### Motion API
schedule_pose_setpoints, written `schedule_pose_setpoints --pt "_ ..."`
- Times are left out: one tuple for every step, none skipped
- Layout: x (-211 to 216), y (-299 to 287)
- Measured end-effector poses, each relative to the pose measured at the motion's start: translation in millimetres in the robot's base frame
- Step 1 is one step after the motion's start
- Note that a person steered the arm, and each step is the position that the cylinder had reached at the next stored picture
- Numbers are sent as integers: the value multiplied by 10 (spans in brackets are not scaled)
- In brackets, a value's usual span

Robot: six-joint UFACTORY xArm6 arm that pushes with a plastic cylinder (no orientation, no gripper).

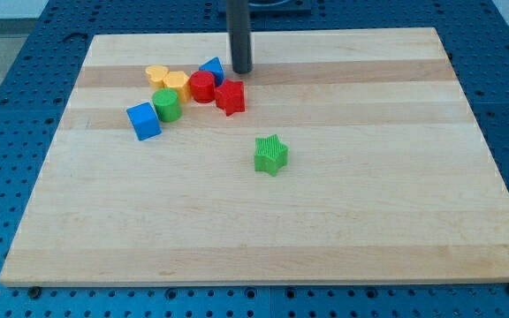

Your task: Slide the red star closer to the group of blocks

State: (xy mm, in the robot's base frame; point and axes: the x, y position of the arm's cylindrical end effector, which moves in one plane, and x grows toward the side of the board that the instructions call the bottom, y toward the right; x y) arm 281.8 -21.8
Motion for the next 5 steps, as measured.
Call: schedule_pose_setpoints --pt "85 294" --pt "289 183" --pt "491 -178" --pt "670 -345" --pt "757 -294"
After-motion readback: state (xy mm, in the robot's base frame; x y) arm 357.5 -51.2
